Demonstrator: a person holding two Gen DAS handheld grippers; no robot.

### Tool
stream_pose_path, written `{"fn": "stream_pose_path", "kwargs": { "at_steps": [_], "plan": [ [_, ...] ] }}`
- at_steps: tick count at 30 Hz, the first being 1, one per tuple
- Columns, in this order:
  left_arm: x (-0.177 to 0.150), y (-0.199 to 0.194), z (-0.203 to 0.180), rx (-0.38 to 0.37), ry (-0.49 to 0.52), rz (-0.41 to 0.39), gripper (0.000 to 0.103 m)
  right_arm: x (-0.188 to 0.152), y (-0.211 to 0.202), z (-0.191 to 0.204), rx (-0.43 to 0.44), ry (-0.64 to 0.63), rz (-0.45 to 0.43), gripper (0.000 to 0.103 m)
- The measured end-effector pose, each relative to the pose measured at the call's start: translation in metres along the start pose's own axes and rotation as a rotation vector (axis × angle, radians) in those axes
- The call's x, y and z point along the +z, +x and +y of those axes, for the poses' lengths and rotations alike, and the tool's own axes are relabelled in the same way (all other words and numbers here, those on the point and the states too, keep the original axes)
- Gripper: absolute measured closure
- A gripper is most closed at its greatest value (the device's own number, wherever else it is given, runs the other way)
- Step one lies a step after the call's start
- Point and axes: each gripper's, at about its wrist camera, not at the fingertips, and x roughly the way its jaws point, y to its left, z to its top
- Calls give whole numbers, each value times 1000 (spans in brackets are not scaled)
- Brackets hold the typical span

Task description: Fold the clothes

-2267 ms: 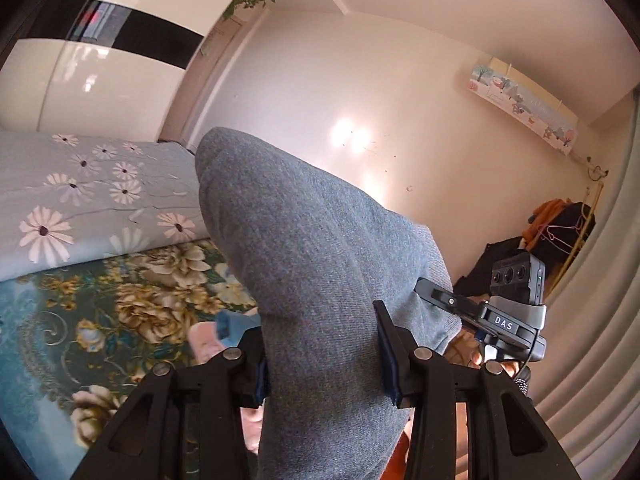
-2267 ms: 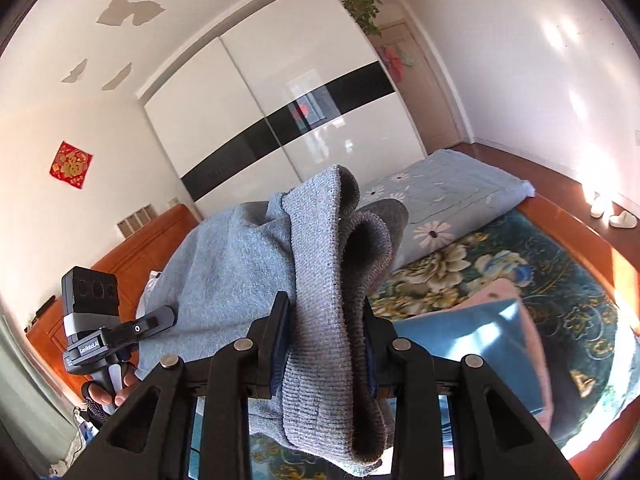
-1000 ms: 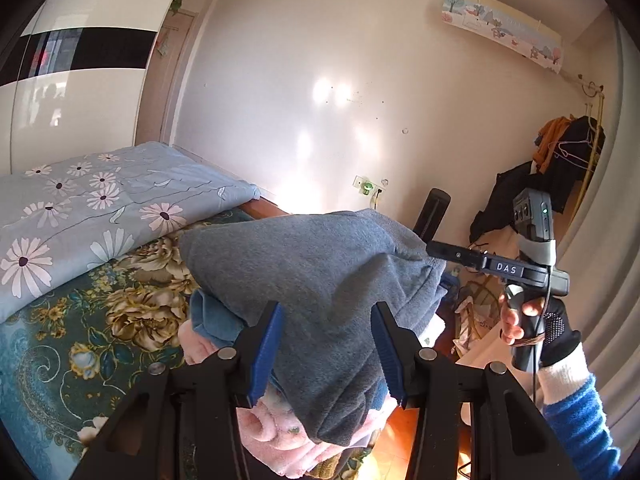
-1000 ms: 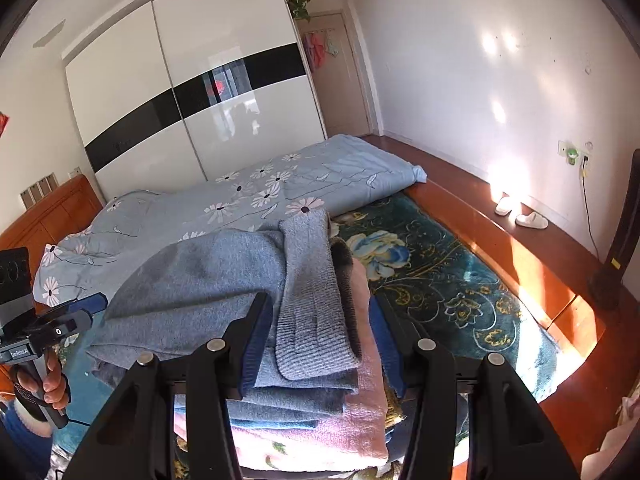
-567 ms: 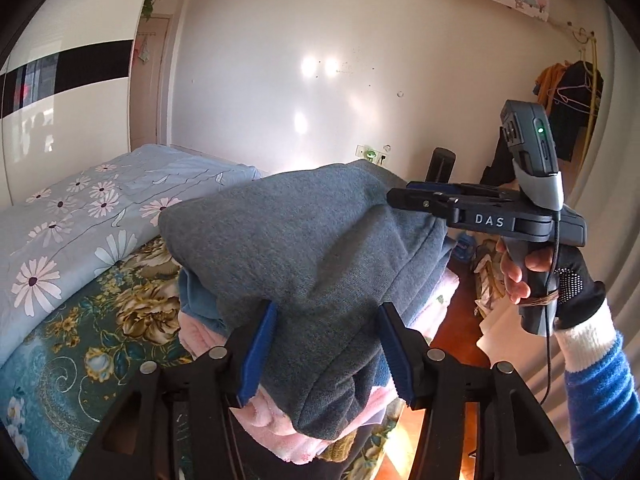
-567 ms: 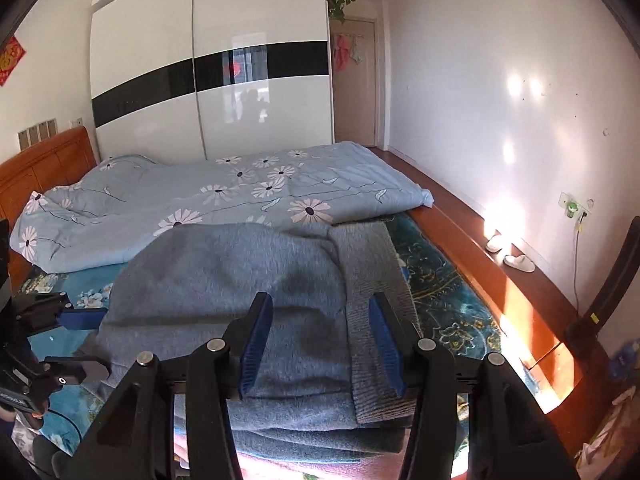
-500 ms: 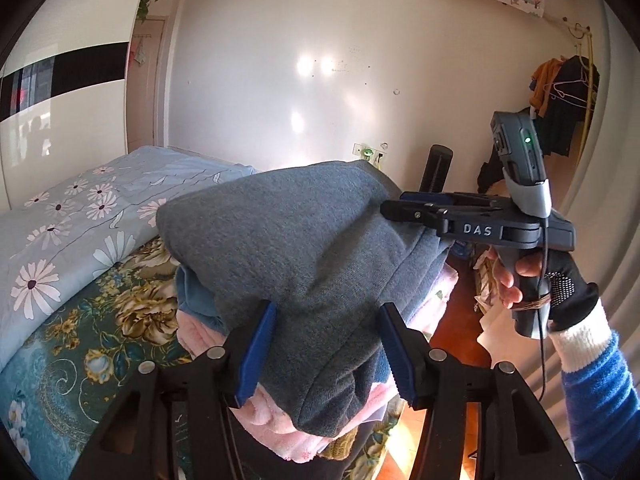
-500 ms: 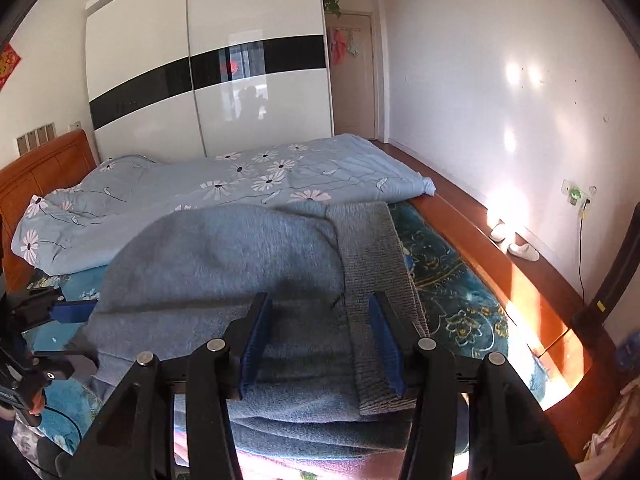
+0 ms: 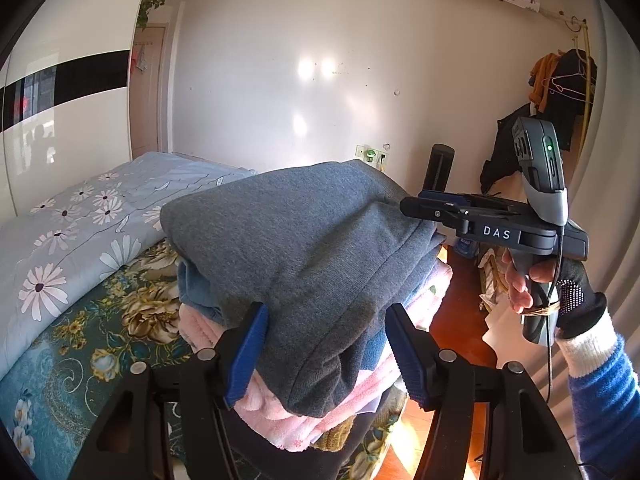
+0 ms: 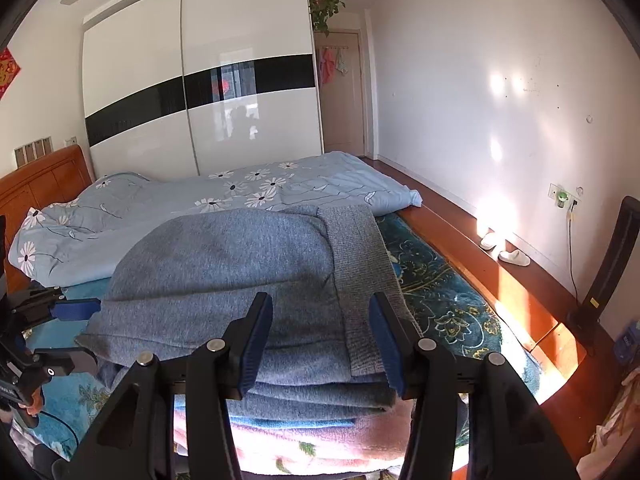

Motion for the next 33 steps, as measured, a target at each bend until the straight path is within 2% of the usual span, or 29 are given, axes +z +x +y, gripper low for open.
{"fn": "stream_pose_path", "kwargs": {
  "at_steps": [9, 15, 20, 23, 25, 26, 30, 33],
  "plan": [
    [-9, -23, -7, 5, 16, 0, 38, -13, -33, 6, -48, 5, 0, 51],
    [-25, -43, -9, 13, 24, 5, 38, -26, -54, 30, -77, -12, 24, 51],
    [-44, -61, -9, 34, 23, 14, 38, -42, -72, 56, -54, -11, 31, 51],
    [-60, -70, -9, 61, 15, 24, 30, -62, -78, 72, -54, 7, 53, 51],
    [-73, -74, -8, 84, 10, 32, 23, -77, -81, 82, -60, 17, 74, 42],
    [-79, -75, -9, 97, 9, 38, 22, -83, -81, 87, -65, 26, 91, 40],
    [-105, -81, -9, 131, -12, 70, 14, -105, -83, 104, -36, 65, 145, 39],
    [-124, -90, -9, 141, -37, 61, 8, -118, -92, 118, -27, 84, 158, 36]
  ]
}}
